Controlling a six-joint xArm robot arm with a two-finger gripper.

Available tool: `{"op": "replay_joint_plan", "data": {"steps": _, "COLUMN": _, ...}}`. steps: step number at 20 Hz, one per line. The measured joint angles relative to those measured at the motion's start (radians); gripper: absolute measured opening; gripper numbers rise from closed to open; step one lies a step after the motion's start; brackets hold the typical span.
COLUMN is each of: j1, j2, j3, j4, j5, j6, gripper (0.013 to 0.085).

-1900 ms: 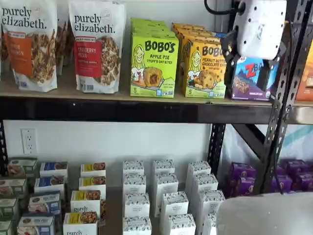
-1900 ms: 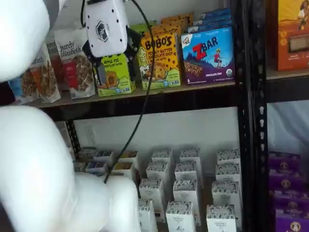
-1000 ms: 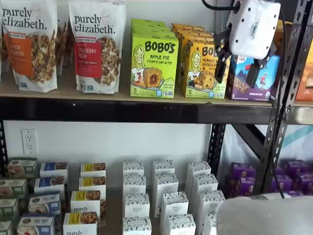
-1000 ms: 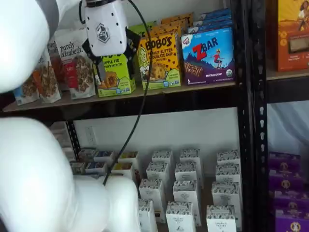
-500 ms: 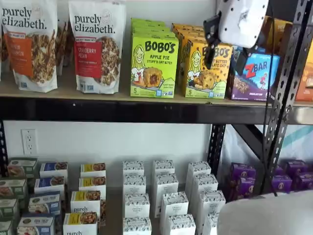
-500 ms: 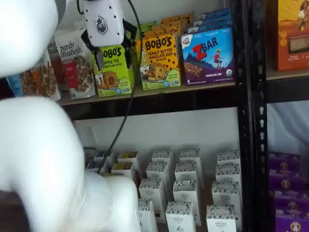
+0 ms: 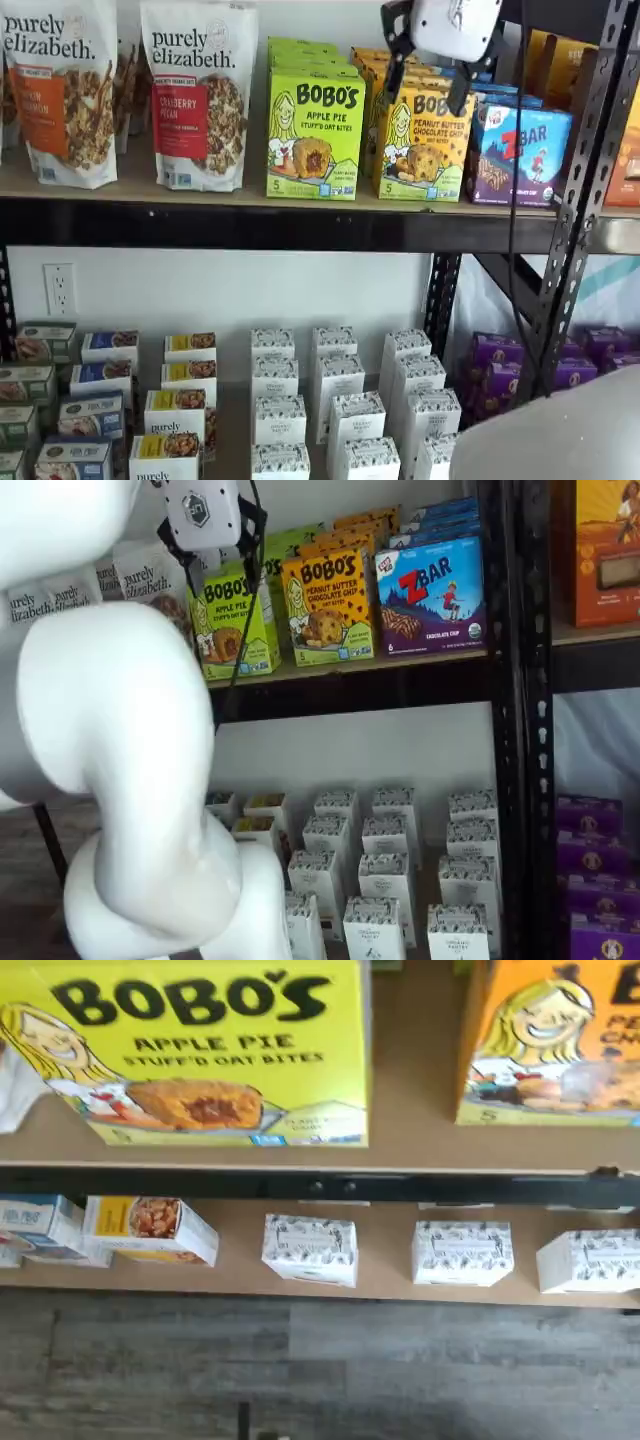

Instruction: Pick the green box on the top shelf, the fourth from the left

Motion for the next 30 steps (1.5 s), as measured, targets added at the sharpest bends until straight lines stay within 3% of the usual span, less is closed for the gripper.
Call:
{"op": "replay_joint_plan", "data": {"steps": 9, "j1": 0.11, "j2": 0.094, "j3": -0.065, "j4": -0.042, "j5": -0.064, "j6": 0.099, "gripper": 0.085}}
{"op": "replay_joint_plan", "data": {"steps": 13, "j1": 0.137, "j2": 0.144, "j3": -0.103, "j4": -0.043, "j5": -0.073, "j6": 0.125, "gripper": 0.085}}
{"op": "replay_joint_plan", "data": {"steps": 19, "j1": 0.157, "j2": 0.205, "j3": -0.14, "j4": -0.033, "j5": -0.109, "j6": 0.145, "gripper": 0.085}}
{"op": "replay_joint_plan", "data": {"steps": 25, "j1": 0.18, "j2": 0.256, "j3": -0.181, "j4": -0.053, "j5": -0.125, "j6": 0.166, "gripper": 0.085}}
{"op": "replay_joint_plan", "data": {"steps": 30, "j1": 0.184, "j2": 0.305, "j3": -0.235, "j4": -0.051, "j5": -0.103, "j6": 0.171, "gripper": 0.085}}
